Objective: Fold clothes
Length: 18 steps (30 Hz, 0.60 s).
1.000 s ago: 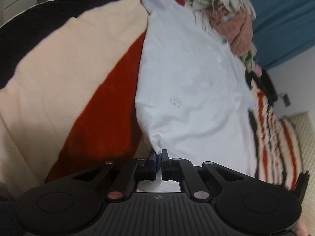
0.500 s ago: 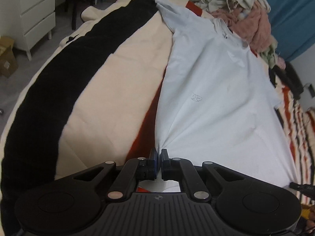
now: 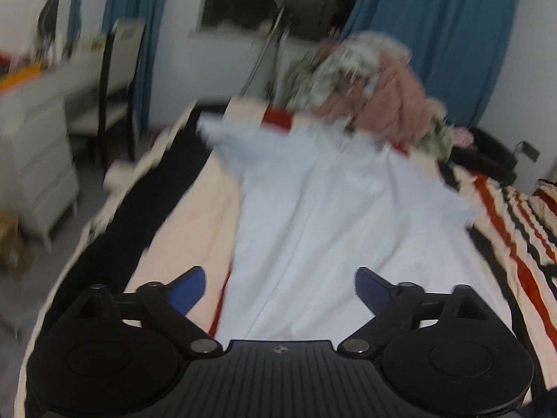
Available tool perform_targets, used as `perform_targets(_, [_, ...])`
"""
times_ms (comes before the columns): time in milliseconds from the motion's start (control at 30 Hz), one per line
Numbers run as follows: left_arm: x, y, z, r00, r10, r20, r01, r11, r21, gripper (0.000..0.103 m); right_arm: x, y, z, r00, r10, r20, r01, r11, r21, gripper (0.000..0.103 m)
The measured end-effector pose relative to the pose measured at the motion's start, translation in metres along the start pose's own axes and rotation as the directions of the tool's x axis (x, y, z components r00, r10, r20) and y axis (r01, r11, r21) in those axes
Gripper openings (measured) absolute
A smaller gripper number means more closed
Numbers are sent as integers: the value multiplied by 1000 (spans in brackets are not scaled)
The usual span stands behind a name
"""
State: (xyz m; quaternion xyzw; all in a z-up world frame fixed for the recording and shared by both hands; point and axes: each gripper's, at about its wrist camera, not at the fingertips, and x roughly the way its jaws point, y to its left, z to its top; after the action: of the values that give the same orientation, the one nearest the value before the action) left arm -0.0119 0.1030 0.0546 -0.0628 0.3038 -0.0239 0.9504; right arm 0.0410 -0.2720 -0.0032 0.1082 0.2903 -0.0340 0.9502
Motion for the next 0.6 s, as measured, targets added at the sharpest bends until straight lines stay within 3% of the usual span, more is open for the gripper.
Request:
perform_targets(167, [7, -54, 9, 988, -69, 138, 58, 995, 85, 100, 11, 22, 7, 974, 44, 222, -33, 998, -54, 85])
perform_targets(233, [12, -70, 10, 980, -88, 180, 69, 992, 104, 101, 20, 28, 6, 962, 48, 270, -32, 998, -63, 85])
perform_targets(467, [52, -99, -14, 958, -126, 259, 90, 985, 149, 101, 53, 29, -25, 937, 64, 344, -23, 992, -123, 85])
perform_targets(600, [88, -85, -28, 968, -126, 216, 113, 991, 71, 101, 69, 32, -38, 945, 49, 325, -6, 991, -132, 85])
